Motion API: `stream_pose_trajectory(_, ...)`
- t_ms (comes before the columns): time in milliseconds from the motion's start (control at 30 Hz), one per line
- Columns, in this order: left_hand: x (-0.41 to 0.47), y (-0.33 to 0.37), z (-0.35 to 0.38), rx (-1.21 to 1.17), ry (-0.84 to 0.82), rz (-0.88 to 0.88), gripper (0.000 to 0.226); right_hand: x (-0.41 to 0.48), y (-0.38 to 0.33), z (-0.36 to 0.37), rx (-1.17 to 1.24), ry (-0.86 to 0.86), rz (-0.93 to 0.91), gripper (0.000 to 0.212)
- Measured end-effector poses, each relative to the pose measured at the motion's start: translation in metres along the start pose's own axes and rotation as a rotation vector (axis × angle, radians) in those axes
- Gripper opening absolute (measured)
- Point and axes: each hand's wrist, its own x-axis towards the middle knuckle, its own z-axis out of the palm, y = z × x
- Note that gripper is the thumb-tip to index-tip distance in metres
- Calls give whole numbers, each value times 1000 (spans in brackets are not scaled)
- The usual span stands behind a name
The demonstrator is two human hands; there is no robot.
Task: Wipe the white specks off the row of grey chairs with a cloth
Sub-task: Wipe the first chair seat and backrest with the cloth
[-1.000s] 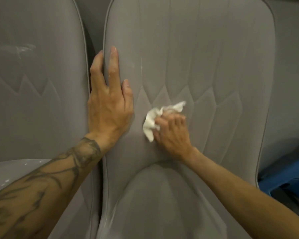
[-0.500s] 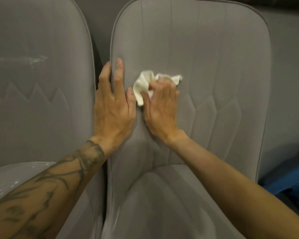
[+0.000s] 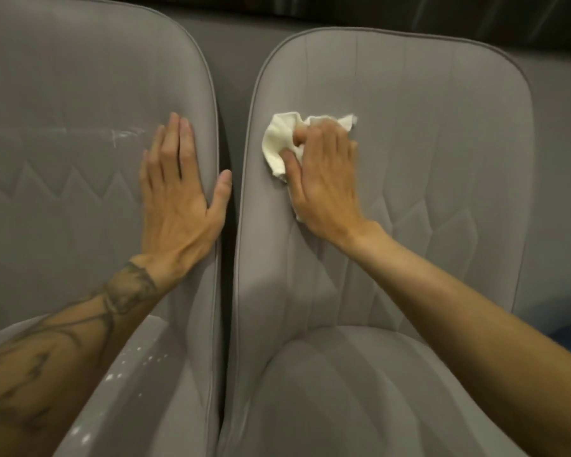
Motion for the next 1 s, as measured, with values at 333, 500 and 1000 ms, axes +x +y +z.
stream_pose_trajectory(333, -1, -4, 15, -11, 95, -4, 72, 21, -15, 6, 55, 44, 46, 22)
stream_pose_trajectory(500, -2, -6, 19, -34, 136, -2, 70, 50, 1, -1, -105, 14, -50, 30)
stream_pose_trajectory(1000, -4, -8, 24, -28, 159, 5, 70, 68, -7, 10, -72, 115, 94, 27)
